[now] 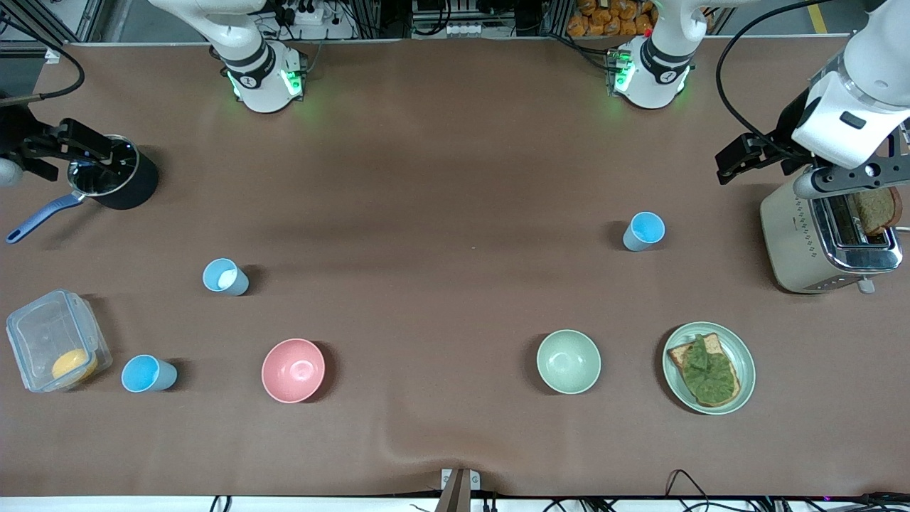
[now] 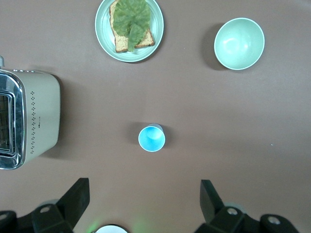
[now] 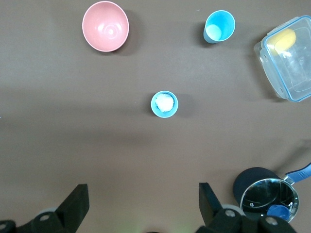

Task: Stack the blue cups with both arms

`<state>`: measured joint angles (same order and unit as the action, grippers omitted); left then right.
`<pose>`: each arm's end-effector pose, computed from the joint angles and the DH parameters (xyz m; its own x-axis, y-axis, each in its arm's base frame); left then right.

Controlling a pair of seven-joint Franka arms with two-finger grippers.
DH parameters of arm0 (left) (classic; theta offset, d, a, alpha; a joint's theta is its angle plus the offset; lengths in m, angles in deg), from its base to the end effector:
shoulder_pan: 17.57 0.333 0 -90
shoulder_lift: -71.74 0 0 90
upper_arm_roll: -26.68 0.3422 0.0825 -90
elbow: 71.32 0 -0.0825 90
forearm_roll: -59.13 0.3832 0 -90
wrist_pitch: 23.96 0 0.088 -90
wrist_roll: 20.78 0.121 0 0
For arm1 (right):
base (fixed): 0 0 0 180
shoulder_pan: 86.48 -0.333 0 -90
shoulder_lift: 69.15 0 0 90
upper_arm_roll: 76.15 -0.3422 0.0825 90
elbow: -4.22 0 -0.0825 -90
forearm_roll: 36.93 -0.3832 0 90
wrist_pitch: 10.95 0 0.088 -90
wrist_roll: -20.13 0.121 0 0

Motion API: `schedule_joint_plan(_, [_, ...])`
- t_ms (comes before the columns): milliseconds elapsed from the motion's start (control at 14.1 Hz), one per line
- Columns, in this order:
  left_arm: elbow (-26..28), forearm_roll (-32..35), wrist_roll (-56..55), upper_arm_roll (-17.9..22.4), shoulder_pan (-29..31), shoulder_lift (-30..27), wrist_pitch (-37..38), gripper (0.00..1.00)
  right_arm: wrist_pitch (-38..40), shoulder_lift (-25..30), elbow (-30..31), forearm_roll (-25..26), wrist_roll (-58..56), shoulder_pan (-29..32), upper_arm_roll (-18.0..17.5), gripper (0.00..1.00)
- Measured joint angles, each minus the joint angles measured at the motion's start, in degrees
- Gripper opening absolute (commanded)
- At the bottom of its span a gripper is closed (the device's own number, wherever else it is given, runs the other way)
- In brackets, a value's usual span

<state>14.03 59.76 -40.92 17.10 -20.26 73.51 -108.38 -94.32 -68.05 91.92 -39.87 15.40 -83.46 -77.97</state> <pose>0.5417 -0.1146 0.6494 0.9895 0.1380 -0.0418 0.1372 -0.9903 -0.0216 0.5346 -0.0043 0.6562 0.9964 0.0674 -0.0518 0.0645 -0.9964 -0.0551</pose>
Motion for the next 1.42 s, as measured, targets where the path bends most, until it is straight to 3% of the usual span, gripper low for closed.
schedule_joint_plan(1138, [-0.2, 0.3, 0.0, -0.8, 0.4, -0.3, -0.9, 1.0, 0.9, -0.1, -0.1, 0.0, 0.0, 0.0, 0.0, 1.0])
schedule_joint_plan(1423, [-0.2, 0.3, 0.0, -0.8, 0.5, -0.3, -0.9, 1.0, -2.8, -2.8, 0.4, 0.0, 0.0, -0.9, 0.0, 1.0])
